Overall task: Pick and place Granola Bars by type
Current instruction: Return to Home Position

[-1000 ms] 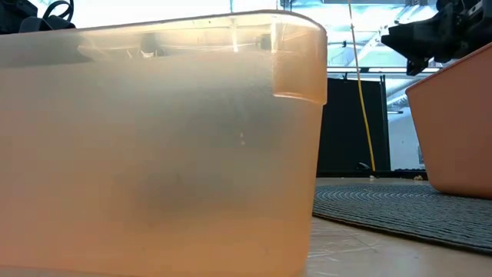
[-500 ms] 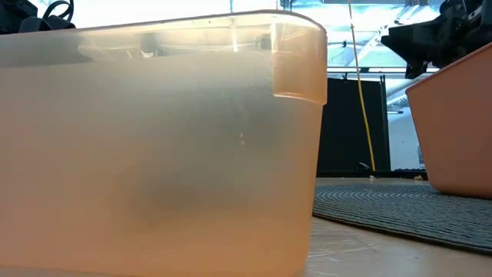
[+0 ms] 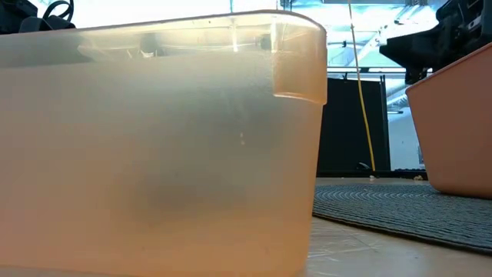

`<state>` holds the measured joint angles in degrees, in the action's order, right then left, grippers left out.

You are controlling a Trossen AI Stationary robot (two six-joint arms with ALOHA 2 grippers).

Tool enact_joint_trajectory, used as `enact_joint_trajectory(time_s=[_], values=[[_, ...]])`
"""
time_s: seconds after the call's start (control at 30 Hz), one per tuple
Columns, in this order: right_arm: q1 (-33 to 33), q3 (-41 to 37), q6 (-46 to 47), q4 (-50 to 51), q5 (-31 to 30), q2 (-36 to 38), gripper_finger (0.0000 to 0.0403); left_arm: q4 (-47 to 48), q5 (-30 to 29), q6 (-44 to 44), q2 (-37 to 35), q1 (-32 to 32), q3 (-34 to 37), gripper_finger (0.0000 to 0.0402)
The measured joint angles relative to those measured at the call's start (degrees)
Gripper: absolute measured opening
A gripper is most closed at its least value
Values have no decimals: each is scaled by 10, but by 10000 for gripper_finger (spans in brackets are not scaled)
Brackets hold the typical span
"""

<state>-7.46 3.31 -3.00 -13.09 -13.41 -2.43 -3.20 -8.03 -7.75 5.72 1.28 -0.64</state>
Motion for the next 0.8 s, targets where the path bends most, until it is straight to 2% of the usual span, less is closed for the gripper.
enact_joint_trajectory(time_s=[0.4,0.63,0.8], values=[[0,-1,23,86,2,0,91,0,0,0,0,0,0,72],[0,-1,28,98,62,0,91,0,0,0,0,0,0,72],[0,-1,28,99,61,0,91,0,0,0,0,0,0,72]])
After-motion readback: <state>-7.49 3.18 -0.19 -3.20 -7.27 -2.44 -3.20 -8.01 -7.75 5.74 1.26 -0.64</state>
